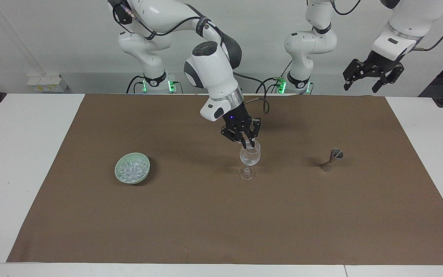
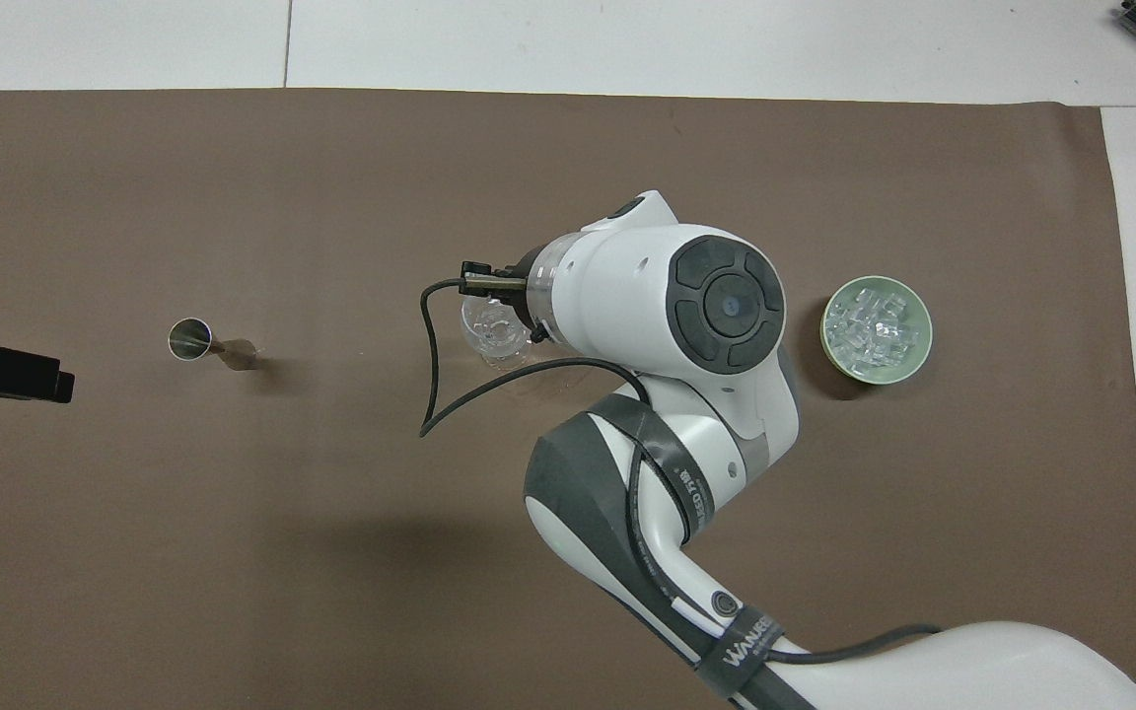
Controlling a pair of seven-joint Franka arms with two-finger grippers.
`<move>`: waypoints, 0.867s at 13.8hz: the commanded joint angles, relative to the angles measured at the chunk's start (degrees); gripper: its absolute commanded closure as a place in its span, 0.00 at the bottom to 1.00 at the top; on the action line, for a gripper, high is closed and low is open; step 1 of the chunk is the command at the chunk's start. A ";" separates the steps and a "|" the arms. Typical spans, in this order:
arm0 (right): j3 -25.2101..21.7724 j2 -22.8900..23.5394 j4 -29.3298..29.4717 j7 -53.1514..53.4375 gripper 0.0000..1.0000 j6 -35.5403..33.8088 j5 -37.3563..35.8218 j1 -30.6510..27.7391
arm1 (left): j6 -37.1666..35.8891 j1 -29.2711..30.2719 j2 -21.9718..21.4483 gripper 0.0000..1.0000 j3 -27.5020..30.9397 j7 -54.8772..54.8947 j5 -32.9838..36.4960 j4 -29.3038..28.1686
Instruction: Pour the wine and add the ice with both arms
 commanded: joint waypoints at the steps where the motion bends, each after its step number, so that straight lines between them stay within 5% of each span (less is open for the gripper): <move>1: 0.17 1.17 1.26 2.10 1.00 0.71 -1.51 0.31 | -1.26 0.28 -0.60 0.00 -0.06 -0.10 0.40 0.17; 8: 0.26 1.09 1.08 3.07 1.00 1.06 -1.25 1.54 | -1.17 0.98 -0.68 0.00 0.56 -0.54 0.22 0.52; 12: 0.26 0.82 1.00 3.25 0.81 0.88 -1.51 1.45 | -1.35 0.98 -0.68 0.00 0.56 -0.54 0.22 0.52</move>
